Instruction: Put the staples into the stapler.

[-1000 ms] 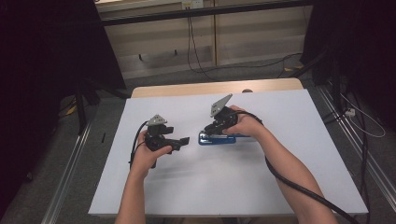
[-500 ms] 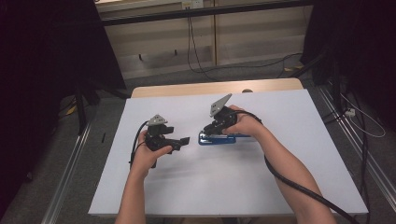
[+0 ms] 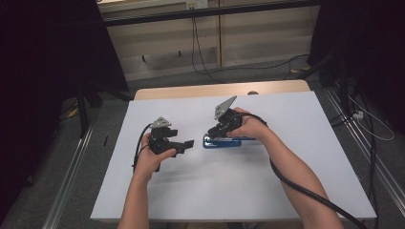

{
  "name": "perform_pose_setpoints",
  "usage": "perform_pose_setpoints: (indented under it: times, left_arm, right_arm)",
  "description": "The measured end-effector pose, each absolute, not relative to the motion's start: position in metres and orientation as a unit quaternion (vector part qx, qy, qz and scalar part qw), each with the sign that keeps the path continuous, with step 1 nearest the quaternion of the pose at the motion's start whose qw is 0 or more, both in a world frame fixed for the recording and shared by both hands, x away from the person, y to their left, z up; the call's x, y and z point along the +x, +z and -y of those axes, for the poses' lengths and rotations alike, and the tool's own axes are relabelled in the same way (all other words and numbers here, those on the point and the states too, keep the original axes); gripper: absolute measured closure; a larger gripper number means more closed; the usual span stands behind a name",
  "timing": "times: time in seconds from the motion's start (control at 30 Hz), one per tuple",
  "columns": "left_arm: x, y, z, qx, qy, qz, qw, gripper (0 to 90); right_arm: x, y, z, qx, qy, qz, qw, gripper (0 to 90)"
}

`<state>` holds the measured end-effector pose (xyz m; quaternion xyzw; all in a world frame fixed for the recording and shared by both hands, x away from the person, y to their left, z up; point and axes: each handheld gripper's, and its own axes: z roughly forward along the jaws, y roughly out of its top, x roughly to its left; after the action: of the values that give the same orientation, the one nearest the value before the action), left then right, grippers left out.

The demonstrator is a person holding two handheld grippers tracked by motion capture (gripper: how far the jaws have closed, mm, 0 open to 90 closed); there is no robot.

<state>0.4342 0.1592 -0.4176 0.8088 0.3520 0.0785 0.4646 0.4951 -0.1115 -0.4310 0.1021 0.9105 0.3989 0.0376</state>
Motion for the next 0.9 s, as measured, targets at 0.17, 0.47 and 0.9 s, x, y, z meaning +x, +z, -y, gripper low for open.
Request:
perform_pose_setpoints:
  times: [0.17, 0.47, 0.9]
  left_arm:
    - [0.434, -0.418, -0.159, 0.809, 0.077, -0.352, 0.464, 10.0]
    - [0.434, -0.417, -0.160, 0.808, 0.077, -0.353, 0.465, 10.0]
    - [0.435, -0.418, -0.160, 0.809, 0.079, -0.353, 0.464, 10.0]
  right_arm:
    - [0.495, -0.431, 0.111, 0.103, 0.399, -0.910, 0.038, 79.5]
    - [0.495, -0.432, 0.109, 0.106, 0.402, -0.909, 0.038, 77.1]
    - [0.491, -0.427, 0.120, 0.139, 0.420, -0.895, 0.055, 60.8]
